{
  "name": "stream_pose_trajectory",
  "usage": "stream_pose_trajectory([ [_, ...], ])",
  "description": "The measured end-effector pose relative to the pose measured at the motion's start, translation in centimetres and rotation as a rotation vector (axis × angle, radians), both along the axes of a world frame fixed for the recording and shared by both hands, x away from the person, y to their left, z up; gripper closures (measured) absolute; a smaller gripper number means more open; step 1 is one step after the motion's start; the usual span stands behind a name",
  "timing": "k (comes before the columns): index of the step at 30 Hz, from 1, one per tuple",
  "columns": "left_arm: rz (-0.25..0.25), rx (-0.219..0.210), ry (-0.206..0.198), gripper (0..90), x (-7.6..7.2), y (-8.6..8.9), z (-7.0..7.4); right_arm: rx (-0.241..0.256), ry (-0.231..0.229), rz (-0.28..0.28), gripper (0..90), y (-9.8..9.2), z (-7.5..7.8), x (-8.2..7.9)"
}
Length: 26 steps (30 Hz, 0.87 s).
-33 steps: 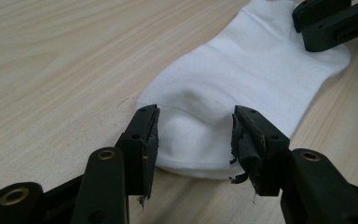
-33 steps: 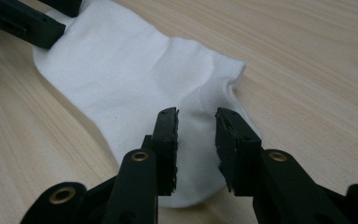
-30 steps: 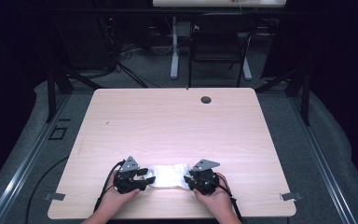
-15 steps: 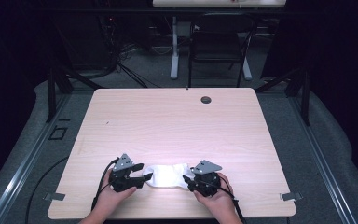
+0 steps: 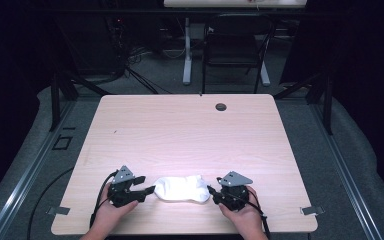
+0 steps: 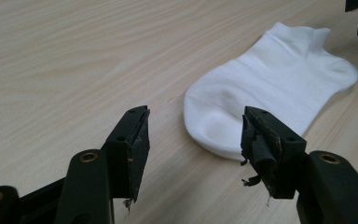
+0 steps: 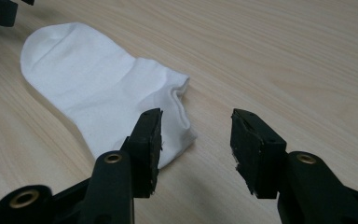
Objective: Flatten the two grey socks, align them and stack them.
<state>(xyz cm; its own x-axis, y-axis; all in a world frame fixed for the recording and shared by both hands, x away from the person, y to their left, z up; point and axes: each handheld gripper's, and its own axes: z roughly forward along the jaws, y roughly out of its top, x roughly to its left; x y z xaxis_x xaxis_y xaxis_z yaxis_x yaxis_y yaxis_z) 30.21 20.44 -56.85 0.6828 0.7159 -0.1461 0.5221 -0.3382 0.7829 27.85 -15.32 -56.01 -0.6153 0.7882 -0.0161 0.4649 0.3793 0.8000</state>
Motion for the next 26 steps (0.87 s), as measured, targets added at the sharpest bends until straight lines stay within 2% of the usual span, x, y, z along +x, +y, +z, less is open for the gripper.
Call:
stream_pose_trajectory([
  [5, 0.002, 0.0, 0.0, 41.3, 0.1, 0.5, 0.0, -0.009, 0.017, -0.02, 52.3, -0.5, -0.1, 0.0],
  [10, 0.014, 0.01, 0.001, 40.7, 0.5, 0.7, -0.2, 0.0, 0.045, -0.049, 52.4, -1.1, -0.9, 0.3],
  [16, 0.03, 0.029, -0.003, 38.4, 1.1, 1.0, -0.6, 0.007, 0.034, -0.091, 48.5, -1.5, -1.3, 0.6],
  [26, 0.061, 0.041, -0.019, 34.5, 1.5, 1.3, -0.8, -0.021, 0.026, -0.115, 44.0, -2.1, -1.6, 1.1],
])
